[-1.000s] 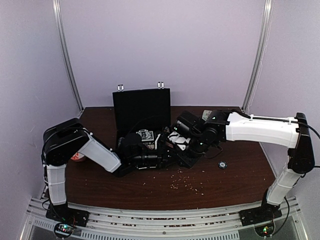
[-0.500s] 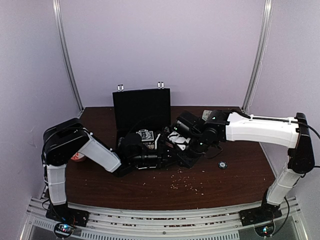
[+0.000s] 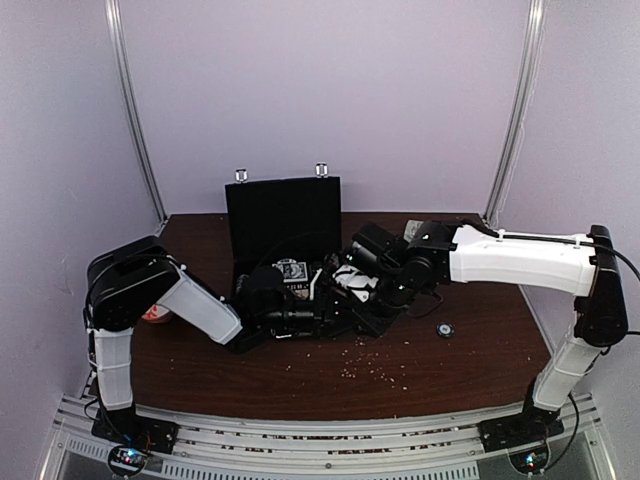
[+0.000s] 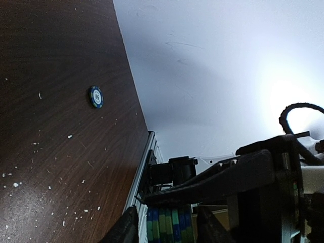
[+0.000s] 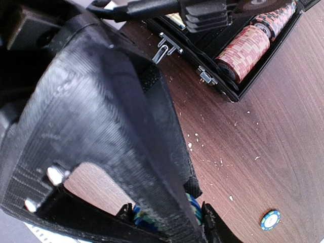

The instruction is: Pack up texas hold em set

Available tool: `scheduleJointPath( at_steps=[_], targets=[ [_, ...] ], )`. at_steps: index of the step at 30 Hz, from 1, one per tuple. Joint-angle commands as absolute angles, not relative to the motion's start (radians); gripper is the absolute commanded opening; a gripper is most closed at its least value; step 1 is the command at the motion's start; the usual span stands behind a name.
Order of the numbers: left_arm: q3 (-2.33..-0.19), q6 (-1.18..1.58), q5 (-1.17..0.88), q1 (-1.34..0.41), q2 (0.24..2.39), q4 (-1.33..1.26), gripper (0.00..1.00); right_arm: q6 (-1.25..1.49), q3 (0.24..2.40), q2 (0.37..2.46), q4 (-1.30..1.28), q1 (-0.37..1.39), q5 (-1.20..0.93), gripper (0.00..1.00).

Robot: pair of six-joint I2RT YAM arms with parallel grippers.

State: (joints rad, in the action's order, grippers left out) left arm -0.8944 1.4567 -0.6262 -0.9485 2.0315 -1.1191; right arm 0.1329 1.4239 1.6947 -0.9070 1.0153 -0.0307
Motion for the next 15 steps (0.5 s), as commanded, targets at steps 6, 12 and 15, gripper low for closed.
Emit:
scheduleJointPath(
  at_steps=[6, 12, 15],
  targets=[
    [-0.916, 1.415, -0.741, -0.992, 2.044, -1.180, 0.39, 0.132, 1.486, 1.726, -0.818, 1.014, 0.009, 0.14],
    [-0.928, 1.399, -0.759, -1.000, 2.053, -1.143, 0.41, 0.127, 1.500, 1.731, -0.820, 1.013, 0.011, 0.14],
    [-0.932, 1.397, -0.765, -1.001, 2.056, -1.137, 0.43, 0.126, 1.504, 1.732, -0.821, 1.013, 0.012, 0.14]
  ],
)
